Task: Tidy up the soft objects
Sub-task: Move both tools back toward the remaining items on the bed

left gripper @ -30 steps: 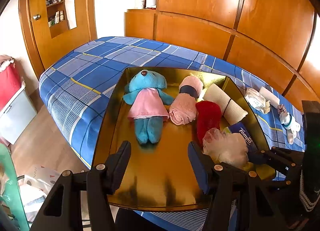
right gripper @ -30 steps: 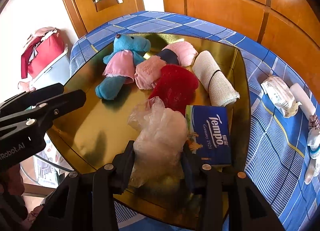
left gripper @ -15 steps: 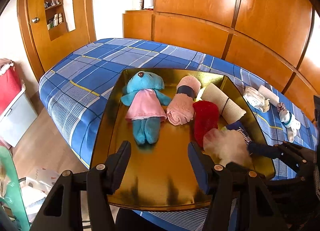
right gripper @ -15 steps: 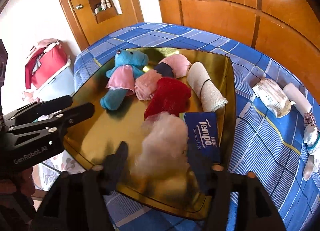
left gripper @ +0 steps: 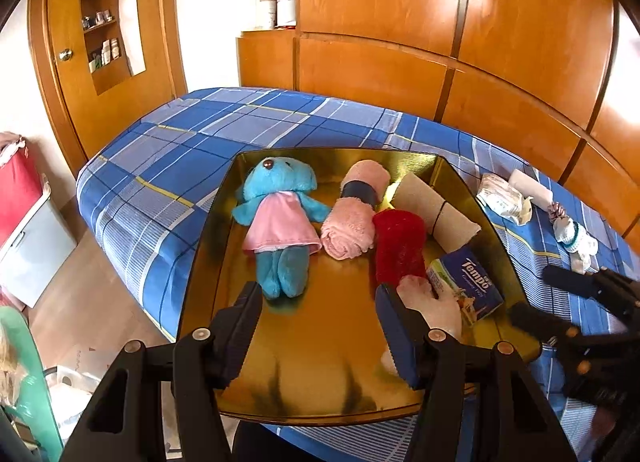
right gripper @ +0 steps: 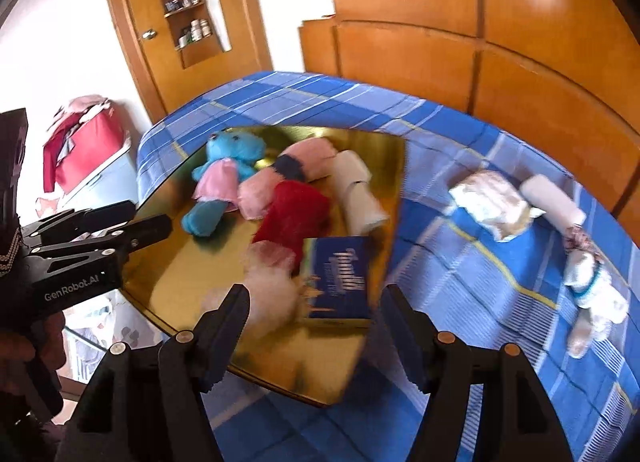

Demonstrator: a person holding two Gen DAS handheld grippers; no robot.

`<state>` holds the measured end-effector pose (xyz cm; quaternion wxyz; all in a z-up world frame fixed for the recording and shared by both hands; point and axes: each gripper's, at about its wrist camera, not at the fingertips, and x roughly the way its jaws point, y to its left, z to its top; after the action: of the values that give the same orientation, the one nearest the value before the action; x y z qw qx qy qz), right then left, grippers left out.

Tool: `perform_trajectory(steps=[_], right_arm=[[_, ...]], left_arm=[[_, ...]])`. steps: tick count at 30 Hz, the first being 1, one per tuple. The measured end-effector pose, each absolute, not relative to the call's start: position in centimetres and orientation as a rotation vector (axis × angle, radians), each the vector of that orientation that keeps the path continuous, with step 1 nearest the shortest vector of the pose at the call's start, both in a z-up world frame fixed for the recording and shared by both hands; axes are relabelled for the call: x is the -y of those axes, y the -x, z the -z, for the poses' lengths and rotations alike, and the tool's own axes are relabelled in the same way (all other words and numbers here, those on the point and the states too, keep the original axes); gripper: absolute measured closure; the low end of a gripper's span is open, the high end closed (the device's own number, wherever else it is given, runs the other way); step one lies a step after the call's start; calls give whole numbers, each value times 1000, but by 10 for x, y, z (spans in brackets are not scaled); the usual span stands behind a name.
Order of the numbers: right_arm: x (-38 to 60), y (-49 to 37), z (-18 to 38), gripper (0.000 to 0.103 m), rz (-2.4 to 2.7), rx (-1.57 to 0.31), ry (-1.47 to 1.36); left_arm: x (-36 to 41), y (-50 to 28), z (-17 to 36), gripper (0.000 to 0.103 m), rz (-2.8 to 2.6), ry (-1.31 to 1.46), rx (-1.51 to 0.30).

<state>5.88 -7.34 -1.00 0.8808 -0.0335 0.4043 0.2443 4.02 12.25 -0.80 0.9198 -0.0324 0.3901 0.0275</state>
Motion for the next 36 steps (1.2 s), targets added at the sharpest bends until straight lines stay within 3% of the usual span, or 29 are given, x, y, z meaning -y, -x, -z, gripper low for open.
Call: perform_trajectory(steps=[27, 36], right_arm=[[287, -64, 11, 34, -44, -813, -60], [362, -60, 33, 34, 124, -827, -290]], left_arm=[[-26, -51, -11, 43, 129, -106, -770], [20, -60, -8, 43, 204, -173, -785]])
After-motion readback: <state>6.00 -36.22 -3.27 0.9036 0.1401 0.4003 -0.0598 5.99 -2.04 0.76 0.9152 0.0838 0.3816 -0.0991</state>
